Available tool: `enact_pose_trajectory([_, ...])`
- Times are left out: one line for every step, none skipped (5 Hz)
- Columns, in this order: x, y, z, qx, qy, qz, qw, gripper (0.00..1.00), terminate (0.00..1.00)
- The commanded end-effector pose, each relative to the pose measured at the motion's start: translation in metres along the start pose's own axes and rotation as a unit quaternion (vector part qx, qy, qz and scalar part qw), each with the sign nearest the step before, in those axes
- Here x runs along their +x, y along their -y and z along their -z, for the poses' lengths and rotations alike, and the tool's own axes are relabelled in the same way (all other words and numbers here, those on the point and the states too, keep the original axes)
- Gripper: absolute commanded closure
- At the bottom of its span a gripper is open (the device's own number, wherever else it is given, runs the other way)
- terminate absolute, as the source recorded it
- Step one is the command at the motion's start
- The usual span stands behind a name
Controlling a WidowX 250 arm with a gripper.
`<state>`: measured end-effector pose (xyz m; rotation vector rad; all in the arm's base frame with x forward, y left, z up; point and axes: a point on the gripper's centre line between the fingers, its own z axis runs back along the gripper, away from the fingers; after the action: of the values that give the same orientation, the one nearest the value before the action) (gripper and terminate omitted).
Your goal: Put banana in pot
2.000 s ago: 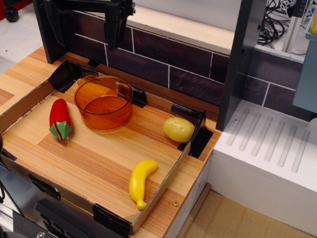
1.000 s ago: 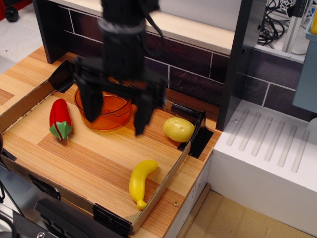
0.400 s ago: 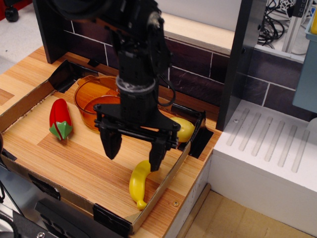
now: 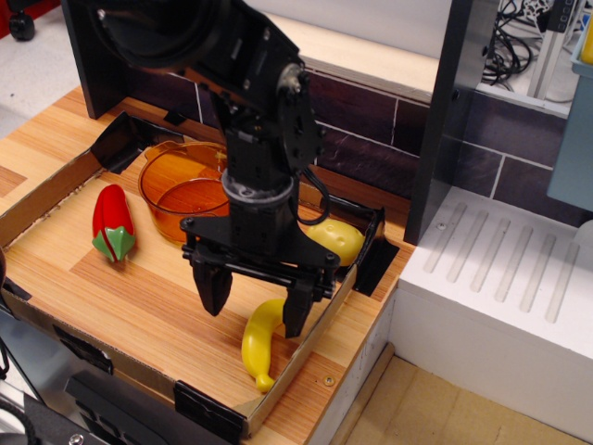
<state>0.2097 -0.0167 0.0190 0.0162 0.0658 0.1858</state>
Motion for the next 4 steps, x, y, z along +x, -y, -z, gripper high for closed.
enact_pose_trajectory([0.0032,0.0010,0.0110,0.021,-0.004,-0.002,0.9998,0.00,0.00])
enact_pose_trajectory([0.0026,-0.0001,0.0155,0.025,-0.005,-0.001,0.9997,0.00,0.00])
enact_pose_trajectory([0.0012,-0.0018,0.0142,0.013,-0.014,-0.004,0.9998,1.00,0.00])
enact_pose_trajectory([0.0015,-0.0041,0.0088,-0.001,-0.031,-0.004,0.9995,1.00,0.00])
